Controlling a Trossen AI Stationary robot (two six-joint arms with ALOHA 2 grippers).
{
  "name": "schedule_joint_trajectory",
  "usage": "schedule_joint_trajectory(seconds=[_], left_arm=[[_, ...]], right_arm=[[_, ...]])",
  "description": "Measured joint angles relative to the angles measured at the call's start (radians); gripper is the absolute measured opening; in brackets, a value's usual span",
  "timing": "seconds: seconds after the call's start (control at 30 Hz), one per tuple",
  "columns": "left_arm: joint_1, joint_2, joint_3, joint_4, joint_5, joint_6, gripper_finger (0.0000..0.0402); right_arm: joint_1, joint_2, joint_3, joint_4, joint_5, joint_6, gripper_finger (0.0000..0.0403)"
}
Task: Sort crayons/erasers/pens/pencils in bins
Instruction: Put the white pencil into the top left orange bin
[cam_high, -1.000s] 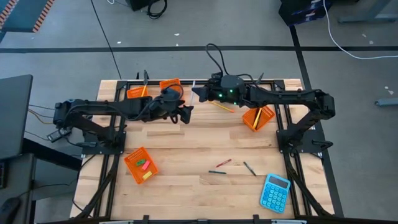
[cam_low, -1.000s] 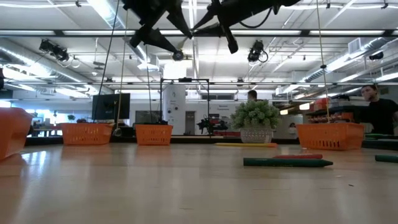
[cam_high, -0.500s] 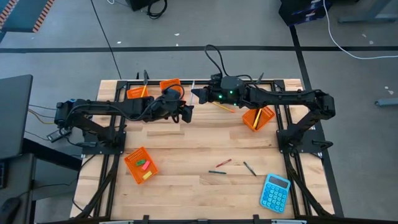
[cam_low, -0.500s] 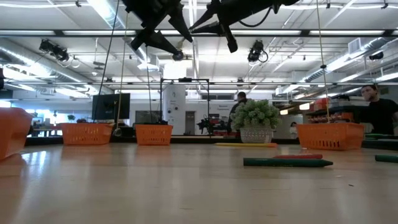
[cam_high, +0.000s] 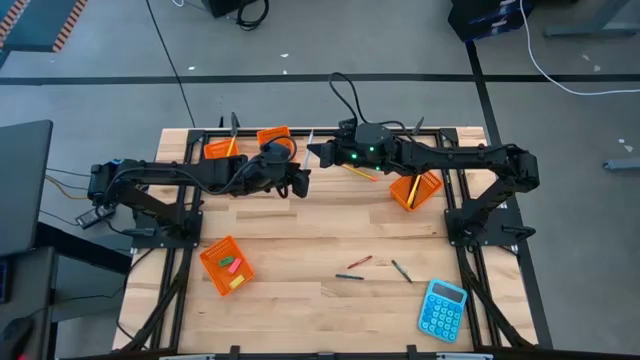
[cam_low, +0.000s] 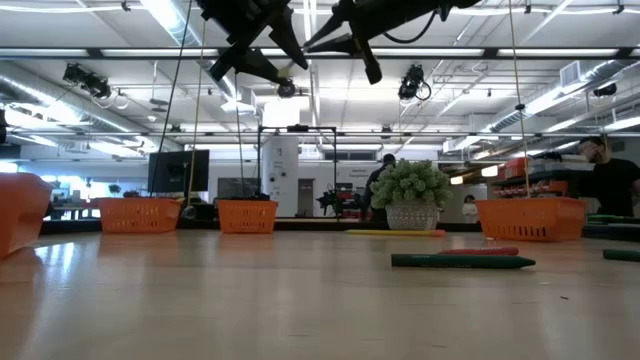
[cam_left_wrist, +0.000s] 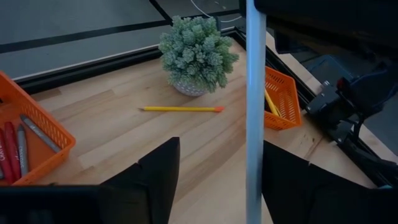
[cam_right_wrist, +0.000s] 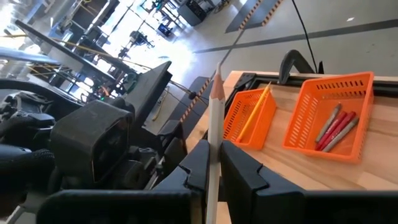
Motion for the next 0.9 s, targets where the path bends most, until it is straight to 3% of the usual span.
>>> schedule_joint_trajectory(seconds=[0.47,0.9], left_arm=[[-0.003,0.0,0.0,-0.008,0.0,-0.001,0.0191],[-0.003,0.0,0.0,-0.008,0.009,0.0,0.0111]], right_arm=[[0.0,0.0,0.0,0.025,0.0,-0.004,0.0041],[0.0,0.0,0.0,0.024,0.0,-0.004,0.0041]])
